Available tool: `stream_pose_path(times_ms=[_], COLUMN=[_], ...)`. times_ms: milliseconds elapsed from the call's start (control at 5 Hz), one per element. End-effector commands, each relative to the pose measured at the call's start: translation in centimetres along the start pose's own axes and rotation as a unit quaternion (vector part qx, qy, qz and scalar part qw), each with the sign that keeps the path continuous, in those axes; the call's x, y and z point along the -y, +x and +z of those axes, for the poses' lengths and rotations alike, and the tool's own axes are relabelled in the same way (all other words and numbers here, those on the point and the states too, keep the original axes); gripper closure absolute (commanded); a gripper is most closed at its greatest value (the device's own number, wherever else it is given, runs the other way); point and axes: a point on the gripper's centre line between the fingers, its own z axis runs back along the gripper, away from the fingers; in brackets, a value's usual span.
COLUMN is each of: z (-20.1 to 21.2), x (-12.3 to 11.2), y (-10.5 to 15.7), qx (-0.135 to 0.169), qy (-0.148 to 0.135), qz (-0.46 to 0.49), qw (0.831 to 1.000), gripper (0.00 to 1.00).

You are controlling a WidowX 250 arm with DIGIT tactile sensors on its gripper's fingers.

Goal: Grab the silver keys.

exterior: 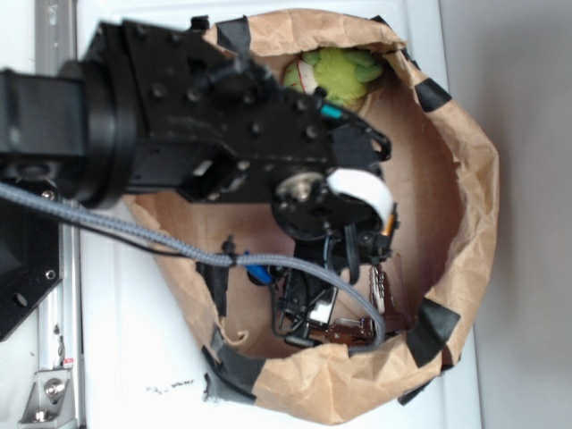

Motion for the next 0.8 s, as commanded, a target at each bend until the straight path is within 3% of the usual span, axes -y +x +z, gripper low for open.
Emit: stream_pose_path(times_ms=[0, 200, 600], z=[0.5, 0.1, -1.0], x=[0.9, 0.6, 3.7], y=[1.4, 1.6, 1.4], qx=[0.058, 0.058, 0.051], qy=[-0.017, -0.023, -0.035], qz=[-0.027, -0.037, -0.071], qw=[0.998, 0.997, 0.996], gripper=[0.0, 0.0, 0.0])
